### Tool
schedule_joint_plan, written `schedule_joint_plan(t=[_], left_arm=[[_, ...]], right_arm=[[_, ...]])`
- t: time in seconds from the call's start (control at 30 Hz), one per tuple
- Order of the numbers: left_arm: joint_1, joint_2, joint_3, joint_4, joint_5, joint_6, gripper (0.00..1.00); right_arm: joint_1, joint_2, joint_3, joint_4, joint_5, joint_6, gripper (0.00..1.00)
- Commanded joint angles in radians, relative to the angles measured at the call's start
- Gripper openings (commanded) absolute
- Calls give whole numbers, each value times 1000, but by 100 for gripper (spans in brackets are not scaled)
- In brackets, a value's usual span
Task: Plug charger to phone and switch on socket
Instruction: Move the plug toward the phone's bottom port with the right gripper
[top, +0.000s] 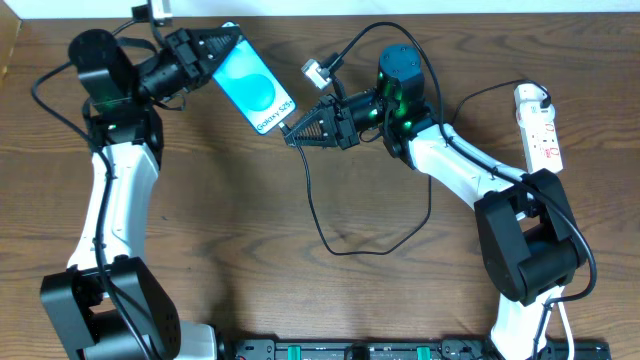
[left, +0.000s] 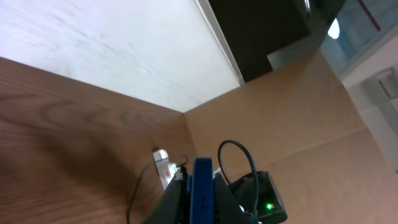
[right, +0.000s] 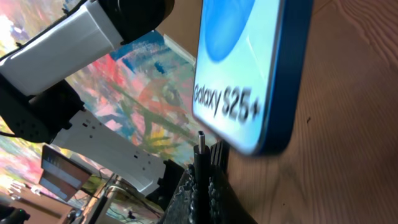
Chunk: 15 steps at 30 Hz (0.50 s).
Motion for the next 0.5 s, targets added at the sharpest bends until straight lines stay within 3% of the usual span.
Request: schedule_joint_plan(t=[0.0,0.47], left_arm=[[33,-5,10,11,-5,-46,7],[33,-5,10,5,68,-65,7]], right_arm=[[3,4,14,3,11,5,1],[3,4,14,4,30,5,1]])
